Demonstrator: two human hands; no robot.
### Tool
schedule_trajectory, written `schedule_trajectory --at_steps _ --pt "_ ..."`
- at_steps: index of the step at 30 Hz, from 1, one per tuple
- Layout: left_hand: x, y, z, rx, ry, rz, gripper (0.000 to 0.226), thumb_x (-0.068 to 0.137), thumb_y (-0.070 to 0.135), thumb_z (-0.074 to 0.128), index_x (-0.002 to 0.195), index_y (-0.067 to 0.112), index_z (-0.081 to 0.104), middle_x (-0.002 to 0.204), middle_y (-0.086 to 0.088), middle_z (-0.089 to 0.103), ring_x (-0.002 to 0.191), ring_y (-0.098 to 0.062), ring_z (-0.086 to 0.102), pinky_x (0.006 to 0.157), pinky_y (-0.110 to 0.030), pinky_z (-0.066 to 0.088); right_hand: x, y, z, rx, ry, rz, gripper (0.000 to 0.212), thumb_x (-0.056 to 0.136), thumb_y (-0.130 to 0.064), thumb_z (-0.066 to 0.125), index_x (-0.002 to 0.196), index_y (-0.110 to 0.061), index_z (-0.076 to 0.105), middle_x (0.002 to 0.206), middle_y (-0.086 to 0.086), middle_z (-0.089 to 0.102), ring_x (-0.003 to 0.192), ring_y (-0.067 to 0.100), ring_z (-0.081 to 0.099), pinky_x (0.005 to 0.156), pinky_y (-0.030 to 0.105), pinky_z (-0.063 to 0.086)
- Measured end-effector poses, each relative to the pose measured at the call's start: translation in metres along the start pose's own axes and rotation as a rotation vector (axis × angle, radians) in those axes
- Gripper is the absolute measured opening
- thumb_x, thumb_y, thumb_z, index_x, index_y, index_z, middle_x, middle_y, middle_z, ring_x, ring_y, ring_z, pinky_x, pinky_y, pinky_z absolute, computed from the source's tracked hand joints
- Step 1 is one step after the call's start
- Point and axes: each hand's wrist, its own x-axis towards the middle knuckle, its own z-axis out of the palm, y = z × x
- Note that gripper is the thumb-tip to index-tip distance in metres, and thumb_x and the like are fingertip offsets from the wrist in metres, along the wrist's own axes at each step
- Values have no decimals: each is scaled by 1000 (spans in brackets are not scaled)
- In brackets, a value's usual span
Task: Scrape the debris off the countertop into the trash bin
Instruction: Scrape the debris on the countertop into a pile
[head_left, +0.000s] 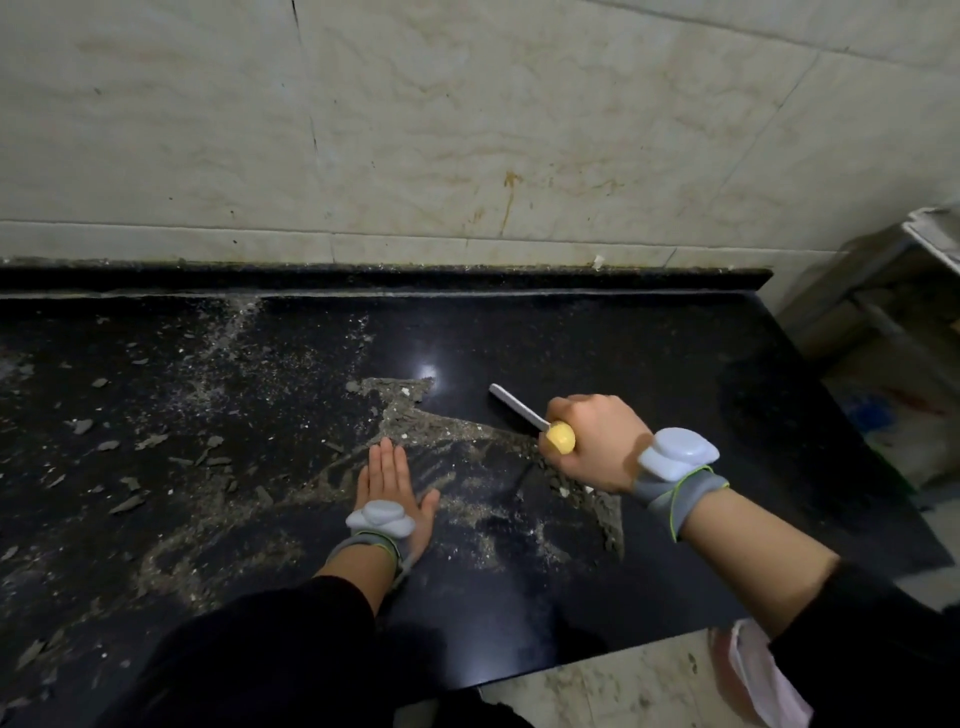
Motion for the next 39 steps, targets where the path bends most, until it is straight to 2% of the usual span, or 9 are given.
schedule_trajectory --at_steps 5,10,15,20,23,27,33,36,39 --pt "1 -1 6 11 62 10 75 99 52 15 133 2 -31 155 -15 -26 146 -29 -18 116 -41 -12 -14 -4 -19 92 46 49 23 89 -42 52 102 -28 64 102 -4 65 92 20 63 77 33 49" --pt "-2 0 5 30 69 16 77 100 52 14 135 -1 -29 156 -16 -22 146 -30 -16 118 -40 -11 -37 20 -16 100 123 366 30 90 -46 51 115 -32 61 106 4 63 100 29 61 82 36 49" --pt "-1 2 4 49 55 15 77 100 51 14 147 -2 -17 157 -18 -20 147 -30 -15 119 -40 -5 -68 44 2 77 85 662 30 90 -49 50 98 -23 63 98 9 68 91 35 62 68 33 46" --pt "-2 2 3 66 69 18 78 100 51 15 148 -2 -16 157 -19 -19 147 -31 -14 119 -40 -4 -77 24 12 35 -40 578 25 85 -45 53 91 -21 54 95 12 67 90 37 62 64 32 41" --pt "-2 2 4 48 68 22 78 100 50 16 148 -2 -15 157 -19 -19 147 -31 -14 119 -40 -5 -71 -3 9 56 -20 480 22 86 -43 53 85 -22 46 92 12 67 88 38 62 62 31 39" --pt "1 1 7 53 71 24 77 100 51 15 148 -2 -15 157 -20 -19 147 -31 -13 119 -41 -4 -62 -36 5 141 38 414 25 87 -44 49 81 -20 52 86 11 67 82 38 63 65 33 46" --pt "4 -2 10 18 75 35 78 99 51 17 149 -1 -13 157 -19 -18 147 -31 -14 119 -41 -5 -60 -39 -16 254 104 576 41 85 -43 55 56 -17 40 86 17 65 88 40 62 66 31 41" --pt "4 -2 11 11 102 35 79 99 51 18 149 -1 -12 157 -19 -17 147 -31 -12 119 -41 -3 -67 -25 -20 174 139 663 40 85 -47 53 60 -17 43 94 16 67 91 40 62 66 31 40" --pt "4 -1 11 13 107 30 79 99 51 19 149 -1 -12 157 -20 -17 147 -31 -12 119 -41 -3 -73 -11 -12 68 92 694 35 84 -50 51 80 -17 61 94 12 69 90 38 63 65 29 41"
